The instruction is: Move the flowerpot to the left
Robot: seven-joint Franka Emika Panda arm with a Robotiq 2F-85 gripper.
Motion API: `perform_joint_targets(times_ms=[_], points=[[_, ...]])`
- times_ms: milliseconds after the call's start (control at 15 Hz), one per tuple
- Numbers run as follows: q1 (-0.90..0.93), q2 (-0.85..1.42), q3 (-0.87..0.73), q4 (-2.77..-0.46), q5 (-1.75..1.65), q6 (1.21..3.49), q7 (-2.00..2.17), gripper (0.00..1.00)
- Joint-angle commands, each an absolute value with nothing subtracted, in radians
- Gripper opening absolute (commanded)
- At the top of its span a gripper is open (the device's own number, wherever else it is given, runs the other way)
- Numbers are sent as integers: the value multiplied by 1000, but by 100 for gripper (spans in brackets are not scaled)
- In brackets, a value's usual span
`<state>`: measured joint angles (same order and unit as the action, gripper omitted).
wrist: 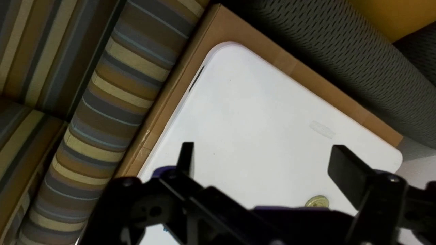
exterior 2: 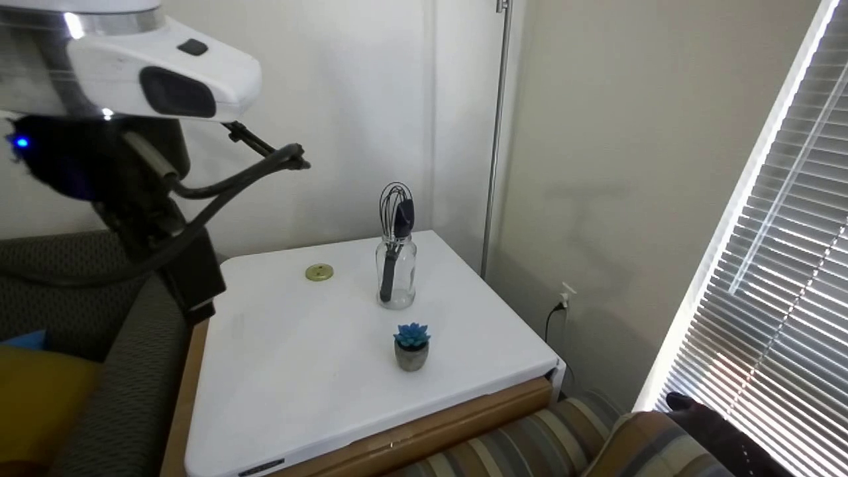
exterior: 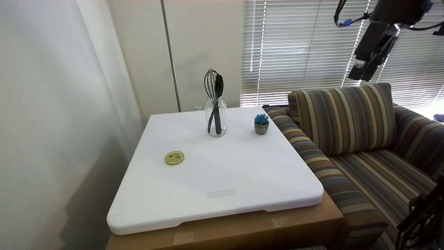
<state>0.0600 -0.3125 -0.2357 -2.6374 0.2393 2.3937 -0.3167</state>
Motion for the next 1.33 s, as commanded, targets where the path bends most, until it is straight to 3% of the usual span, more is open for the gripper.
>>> perform_joint_targets(times_ms=[0, 200, 267, 600, 1267], points=[[65, -82, -182, -2464, 242, 2467, -331, 100], [47, 72, -137, -2316, 235, 2485, -325, 100], [32, -66, -124, -2434, 239, 2475, -314, 100], [22, -31, -105, -2412, 245, 2481, -308, 100], [-103, 276, -100, -2133, 295, 2479, -351, 100]])
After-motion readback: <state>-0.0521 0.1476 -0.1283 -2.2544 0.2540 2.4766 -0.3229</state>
